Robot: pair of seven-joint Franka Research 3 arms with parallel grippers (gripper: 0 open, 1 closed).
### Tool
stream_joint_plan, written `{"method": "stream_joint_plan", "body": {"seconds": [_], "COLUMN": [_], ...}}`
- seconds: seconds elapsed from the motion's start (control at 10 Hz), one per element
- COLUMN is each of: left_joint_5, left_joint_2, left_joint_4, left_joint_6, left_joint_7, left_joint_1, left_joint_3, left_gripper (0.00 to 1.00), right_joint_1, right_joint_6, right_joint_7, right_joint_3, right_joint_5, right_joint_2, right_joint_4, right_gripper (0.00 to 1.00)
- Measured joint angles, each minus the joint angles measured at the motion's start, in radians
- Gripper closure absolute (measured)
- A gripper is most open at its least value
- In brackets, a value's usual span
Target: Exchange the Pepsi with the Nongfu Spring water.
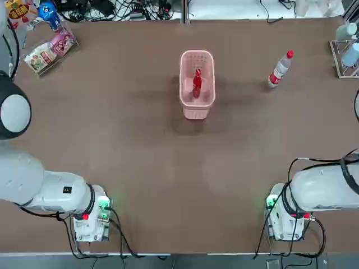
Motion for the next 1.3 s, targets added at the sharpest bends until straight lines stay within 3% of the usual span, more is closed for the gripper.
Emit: {"method": "stream_joint_plan", "body": {"seconds": [0.4,0.7,0.9,1.1,1.3], "left_joint_5": [-0.002,-0.007,-0.008,-0.005,0.067], "left_joint_2": [0.000,0.046,0.091,0.116,0.174], "left_joint_4": [0.000,-0.004,-0.003,-0.003,-0.005], "left_joint_6": [-0.003,0.008,0.077,0.102,0.165], "left_joint_7": [0.001,-0.068,-0.152,-0.282,-0.490], "left_joint_1": [-0.015,-0.035,-0.046,-0.092,-0.229], "left_joint_3": [-0.025,-0.140,-0.211,-0.258,-0.265], "left_gripper": [0.00,0.00,0.00,0.00,0.00], "right_joint_1": [0.001,-0.002,-0.029,-0.075,-0.103], "right_joint_6": [0.000,0.001,0.026,0.112,0.210], "right_joint_7": [0.000,-0.018,-0.084,-0.161,-0.215], "right_joint_3": [-0.001,-0.002,-0.005,-0.006,-0.007], "right_joint_5": [0.000,0.000,0.000,0.003,0.017], "right_joint_2": [0.000,0.000,0.014,0.087,0.191], "right_joint_4": [0.000,-0.006,-0.022,-0.048,-0.065], "right_gripper": [0.00,0.05,0.11,0.10,0.10]}}
